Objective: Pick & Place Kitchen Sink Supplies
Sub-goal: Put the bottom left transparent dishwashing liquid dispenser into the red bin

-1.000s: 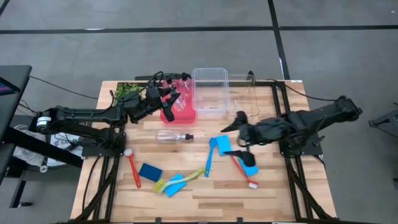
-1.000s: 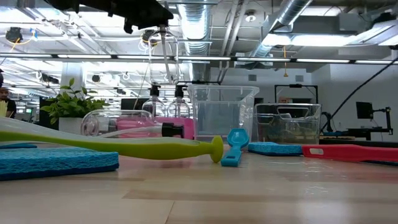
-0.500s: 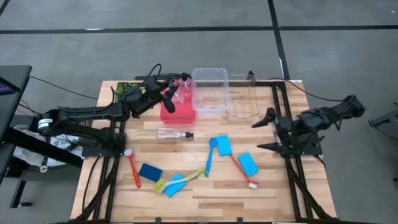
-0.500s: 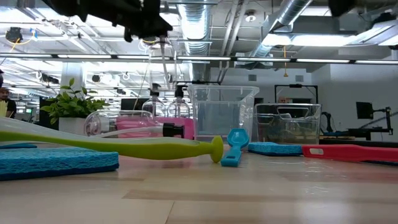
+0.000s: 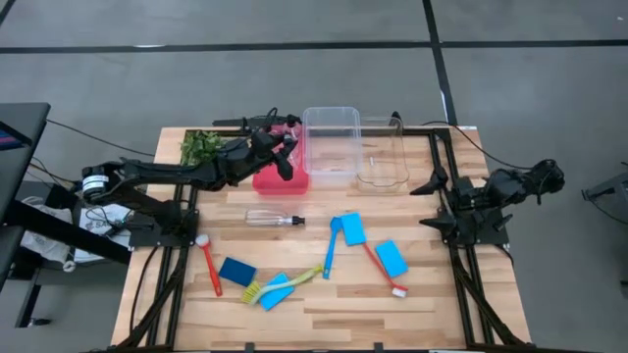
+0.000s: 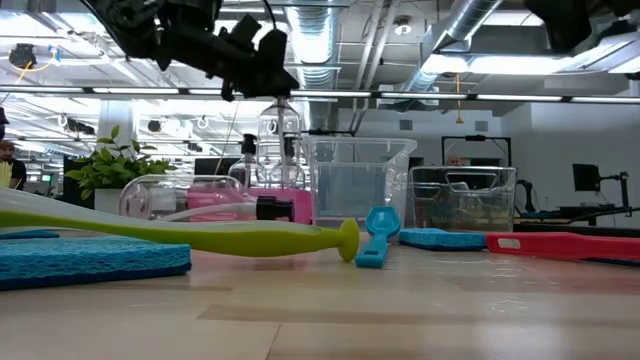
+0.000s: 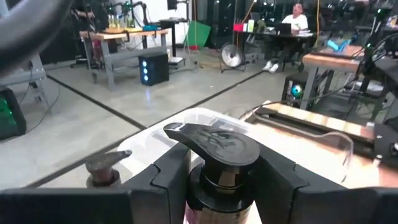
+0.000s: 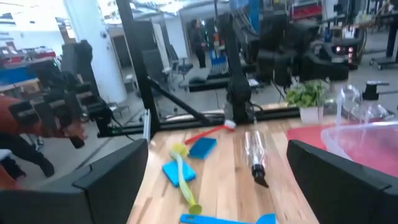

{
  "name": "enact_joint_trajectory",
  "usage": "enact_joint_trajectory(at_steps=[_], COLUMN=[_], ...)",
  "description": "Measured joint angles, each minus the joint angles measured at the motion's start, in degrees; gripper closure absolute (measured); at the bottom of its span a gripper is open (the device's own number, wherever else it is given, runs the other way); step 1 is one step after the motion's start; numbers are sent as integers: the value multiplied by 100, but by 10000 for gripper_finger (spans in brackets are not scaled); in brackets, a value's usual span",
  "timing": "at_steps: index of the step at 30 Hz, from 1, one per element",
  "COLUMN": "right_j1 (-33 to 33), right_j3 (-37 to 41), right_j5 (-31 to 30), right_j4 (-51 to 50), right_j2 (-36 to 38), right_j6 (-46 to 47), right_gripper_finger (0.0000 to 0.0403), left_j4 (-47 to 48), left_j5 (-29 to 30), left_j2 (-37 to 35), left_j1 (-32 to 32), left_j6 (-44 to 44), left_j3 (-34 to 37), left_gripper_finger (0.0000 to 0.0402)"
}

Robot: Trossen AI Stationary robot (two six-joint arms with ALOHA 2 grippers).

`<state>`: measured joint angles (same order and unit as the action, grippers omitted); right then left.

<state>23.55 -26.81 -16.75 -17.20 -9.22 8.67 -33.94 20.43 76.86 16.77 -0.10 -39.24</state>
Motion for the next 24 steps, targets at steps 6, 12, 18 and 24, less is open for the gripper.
enact_joint_trajectory(at_steps=[6, 12, 18, 24], right_j1=[0, 0, 0, 0], right_j3=[0, -2, -2, -2], right_j5=[-2, -19, -24, -26], right_j4=[-256, -340, -467, -505], right_j2=[67, 58, 64, 64], right_j6=[0, 39, 42, 54], right_gripper_finger=[26, 26, 26, 26], left_j4=[-100, -381, -449, -460], left_j5=[-115, -440, -630, -641], left_j2=[201, 356, 482, 548], left_j1=[246, 493, 514, 514], left_j6=[-17, -188, -151, -139], left_j3=[0, -2, -1, 0], left_gripper_finger=[261, 261, 261, 261])
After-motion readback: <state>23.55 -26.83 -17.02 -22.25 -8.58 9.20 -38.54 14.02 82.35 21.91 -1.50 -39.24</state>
